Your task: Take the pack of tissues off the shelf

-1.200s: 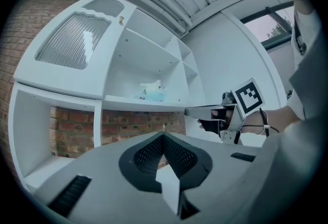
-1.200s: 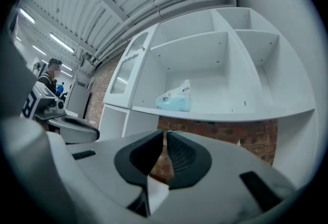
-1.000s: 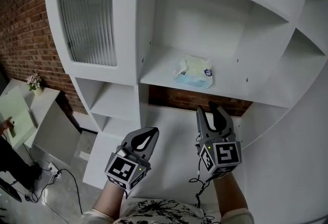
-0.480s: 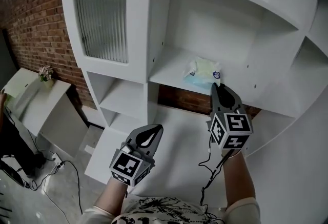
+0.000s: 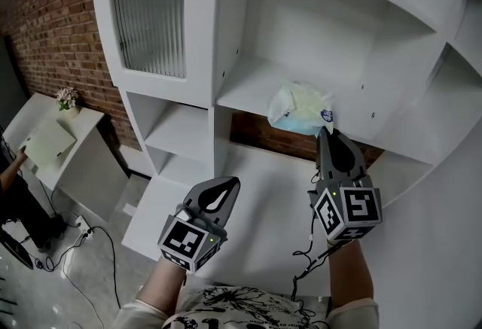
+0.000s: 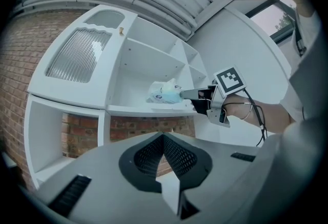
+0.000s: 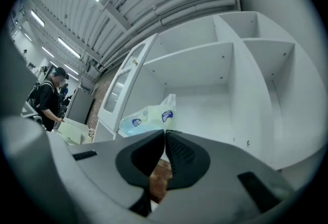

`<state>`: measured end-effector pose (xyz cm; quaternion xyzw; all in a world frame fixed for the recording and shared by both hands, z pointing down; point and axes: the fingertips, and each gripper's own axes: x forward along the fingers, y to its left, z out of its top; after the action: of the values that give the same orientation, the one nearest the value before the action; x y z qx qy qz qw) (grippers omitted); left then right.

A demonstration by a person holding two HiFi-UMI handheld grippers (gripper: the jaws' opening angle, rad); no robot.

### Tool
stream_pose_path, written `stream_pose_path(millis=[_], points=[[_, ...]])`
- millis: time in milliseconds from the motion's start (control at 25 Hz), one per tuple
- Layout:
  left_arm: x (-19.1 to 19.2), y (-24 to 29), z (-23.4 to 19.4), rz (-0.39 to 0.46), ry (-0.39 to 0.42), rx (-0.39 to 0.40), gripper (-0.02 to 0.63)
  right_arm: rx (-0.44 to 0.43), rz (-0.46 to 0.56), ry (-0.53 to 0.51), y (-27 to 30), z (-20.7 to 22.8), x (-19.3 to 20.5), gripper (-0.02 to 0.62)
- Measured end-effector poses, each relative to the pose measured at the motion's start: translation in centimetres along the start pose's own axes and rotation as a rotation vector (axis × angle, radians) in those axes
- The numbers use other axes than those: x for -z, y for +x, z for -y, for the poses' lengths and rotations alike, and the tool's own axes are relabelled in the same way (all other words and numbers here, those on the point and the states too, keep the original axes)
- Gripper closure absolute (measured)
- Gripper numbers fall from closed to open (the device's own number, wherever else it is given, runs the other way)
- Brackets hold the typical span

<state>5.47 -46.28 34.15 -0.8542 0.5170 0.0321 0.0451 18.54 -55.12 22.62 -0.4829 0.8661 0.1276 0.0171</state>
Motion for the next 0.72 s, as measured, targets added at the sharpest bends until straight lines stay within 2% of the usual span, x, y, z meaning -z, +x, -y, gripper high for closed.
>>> stream_pose_path(millis=[200,400,560,720], points=[[0.7,-1.1,1.4,-0.017,-0.016,-0.005,0.592,0.013,0.001,0.016,-4.5,-0.9,1.5,0.586],[1.7,-2.3,2.8,-0.034,-0.024,-0.012,0.592,0.004,-0.058,0.011,-8.1,-2.5,6.3,0.588],[2.0,-3.0,4.0,-0.053,-0.019,-0.011,0.592,-0.014,-0.122,0.061,-10.4,-3.6,10.4,0.588],[2.3,-3.5,4.5,-0.06,-0.006,-0.008,0.592,-0.012,-0.139,0.116,-12.3,-4.7,12.5,0.588]])
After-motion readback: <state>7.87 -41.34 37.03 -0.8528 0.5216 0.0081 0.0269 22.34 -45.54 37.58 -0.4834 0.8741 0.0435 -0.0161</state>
